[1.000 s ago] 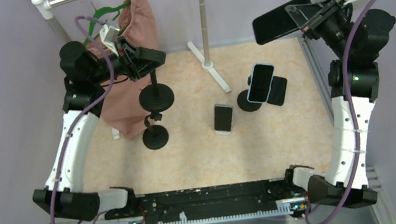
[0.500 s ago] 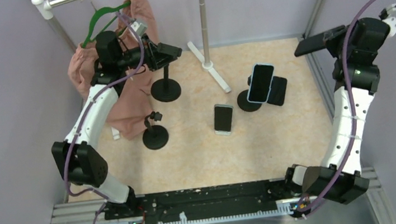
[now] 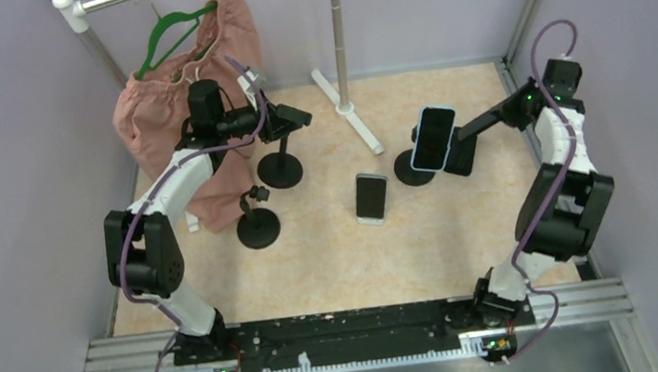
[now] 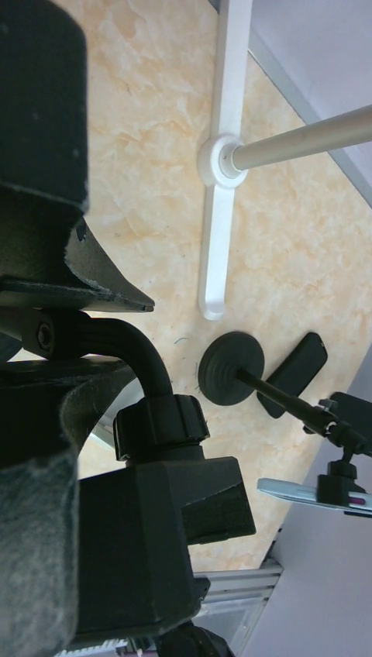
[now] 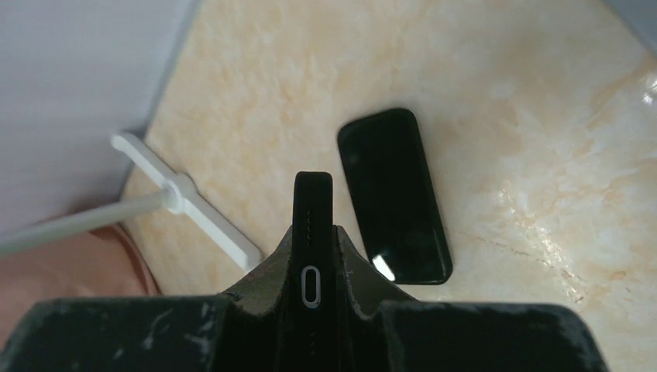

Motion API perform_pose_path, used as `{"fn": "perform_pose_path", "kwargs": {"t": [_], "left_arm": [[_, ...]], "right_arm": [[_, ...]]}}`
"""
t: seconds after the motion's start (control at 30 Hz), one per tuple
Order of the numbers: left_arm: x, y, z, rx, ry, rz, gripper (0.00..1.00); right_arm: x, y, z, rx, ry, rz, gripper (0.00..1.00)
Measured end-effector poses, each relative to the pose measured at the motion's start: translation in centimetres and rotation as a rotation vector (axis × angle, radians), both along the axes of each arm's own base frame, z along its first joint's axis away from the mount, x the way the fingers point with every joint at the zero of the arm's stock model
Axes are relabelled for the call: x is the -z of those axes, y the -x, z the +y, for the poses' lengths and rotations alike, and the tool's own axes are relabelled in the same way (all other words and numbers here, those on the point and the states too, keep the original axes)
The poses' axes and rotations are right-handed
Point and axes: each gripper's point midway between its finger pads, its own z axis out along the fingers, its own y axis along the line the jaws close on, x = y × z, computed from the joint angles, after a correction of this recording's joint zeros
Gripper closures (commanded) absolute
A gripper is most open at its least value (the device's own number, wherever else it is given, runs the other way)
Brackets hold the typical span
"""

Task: Remove the phone from the phone stand

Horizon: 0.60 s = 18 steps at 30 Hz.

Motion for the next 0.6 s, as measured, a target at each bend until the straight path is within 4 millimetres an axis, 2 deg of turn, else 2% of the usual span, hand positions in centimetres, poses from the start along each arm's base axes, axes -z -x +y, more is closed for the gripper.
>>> {"fn": "perform_pose_path", "kwargs": {"t": [0.03,0.07,0.13,0.2,0.27,0.43,0.6], "left_arm": [[0.4,-0.1,0.0,0.004,-0.004,-0.002,1.0],[0.8,0.0,0.0,0.007,-0.006,-0.005,1.0],[1.0,0.0,0.0,0.012,-0.004,-0.013,1.0],[0.9,0.0,-0.1,0.018,0.004,-0.026,1.0],[0.6,0.0,-0.2,0.022,0.011,-0.04,1.0],[0.0,0.0,-0.4,0.034,0.032,-0.067,1.0],[0.7,0.0,-0.5,0.05,0.042,-0.086,1.0]], "right_arm": [[4.0,-0.2,0.8,-0.073,-0.045,0.082,1.0],[4.2,-0.2,0.8,-0.077,-0.046,0.087,1.0],[7.8,0.5,1.6,-0.14,-0.08,0.181,1.0],[10.5,1.3,2.0,-0.193,-0.096,0.256,1.0],[12.3,2.0,2.4,-0.23,-0.11,0.307,1.0],[12.6,2.1,3.0,-0.302,-0.115,0.3,1.0],[12.6,2.0,3.1,-0.333,-0.104,0.291,1.0]]}}
